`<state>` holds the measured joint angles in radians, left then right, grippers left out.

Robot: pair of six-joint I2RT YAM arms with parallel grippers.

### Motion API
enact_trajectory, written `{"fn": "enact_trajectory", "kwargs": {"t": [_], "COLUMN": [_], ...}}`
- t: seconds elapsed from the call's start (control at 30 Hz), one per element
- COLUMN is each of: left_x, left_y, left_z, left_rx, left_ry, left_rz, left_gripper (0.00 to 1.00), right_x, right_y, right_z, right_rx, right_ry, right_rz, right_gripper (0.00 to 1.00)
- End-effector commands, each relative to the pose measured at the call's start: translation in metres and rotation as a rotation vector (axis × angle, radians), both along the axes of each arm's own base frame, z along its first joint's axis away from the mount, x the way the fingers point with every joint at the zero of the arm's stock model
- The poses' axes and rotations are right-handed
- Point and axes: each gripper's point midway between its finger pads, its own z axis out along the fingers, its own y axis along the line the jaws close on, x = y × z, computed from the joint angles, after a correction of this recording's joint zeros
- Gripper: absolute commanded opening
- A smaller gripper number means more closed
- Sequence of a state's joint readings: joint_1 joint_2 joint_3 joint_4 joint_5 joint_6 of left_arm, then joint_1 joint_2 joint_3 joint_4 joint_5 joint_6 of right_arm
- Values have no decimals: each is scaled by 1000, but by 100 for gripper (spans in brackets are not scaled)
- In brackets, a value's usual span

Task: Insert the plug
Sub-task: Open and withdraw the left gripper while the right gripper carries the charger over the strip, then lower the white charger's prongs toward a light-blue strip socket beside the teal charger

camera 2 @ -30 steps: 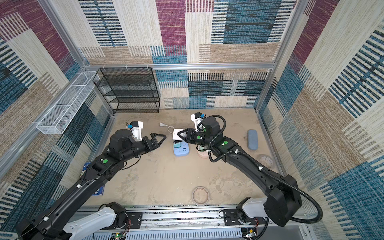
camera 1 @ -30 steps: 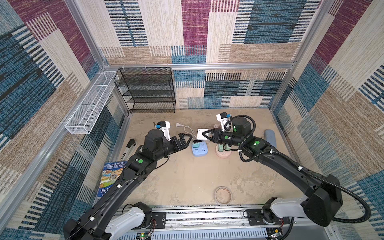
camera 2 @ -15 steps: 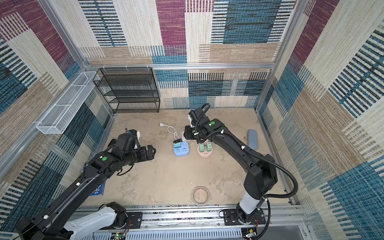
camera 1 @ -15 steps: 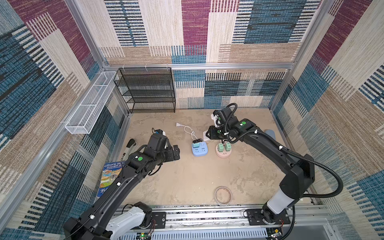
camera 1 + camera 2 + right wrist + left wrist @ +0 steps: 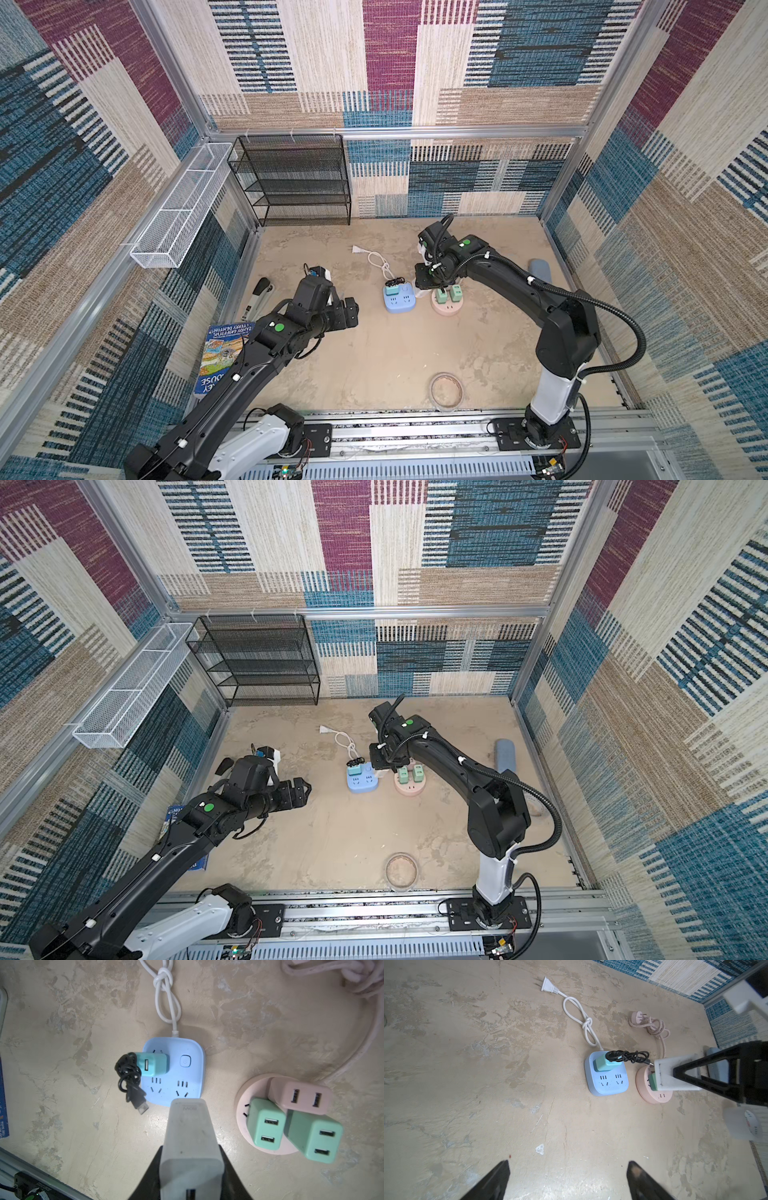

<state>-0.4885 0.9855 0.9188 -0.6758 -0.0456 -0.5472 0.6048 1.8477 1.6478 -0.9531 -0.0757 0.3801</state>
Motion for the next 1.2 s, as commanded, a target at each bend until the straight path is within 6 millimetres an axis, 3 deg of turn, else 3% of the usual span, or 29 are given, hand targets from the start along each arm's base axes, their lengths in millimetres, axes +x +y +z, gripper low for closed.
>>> {"fn": "enact_trajectory", "kwargs": {"t": [0.0, 0.3, 0.73, 1.17], "left_x": [2, 2, 2, 2], "left_y": [-8, -5, -16, -13], "left_z": [1, -1, -8, -9], "left_rx": [-15, -22, -42, -37], "left_ry": [-9, -30, 1, -4], "left_rz": [-39, -27, -72, -55], "left_gripper": [91, 91, 89, 88], "right_x": [8, 18, 8, 9], "right_y": [4, 10, 27, 25], "right_z": [-4, -19, -40, -48], "right_rx": [-12, -51, -60, -95], "right_ry": [-13, 22, 74, 76], "right_rz": [15, 27, 71, 57], "right_gripper": [0, 0, 0, 0]}}
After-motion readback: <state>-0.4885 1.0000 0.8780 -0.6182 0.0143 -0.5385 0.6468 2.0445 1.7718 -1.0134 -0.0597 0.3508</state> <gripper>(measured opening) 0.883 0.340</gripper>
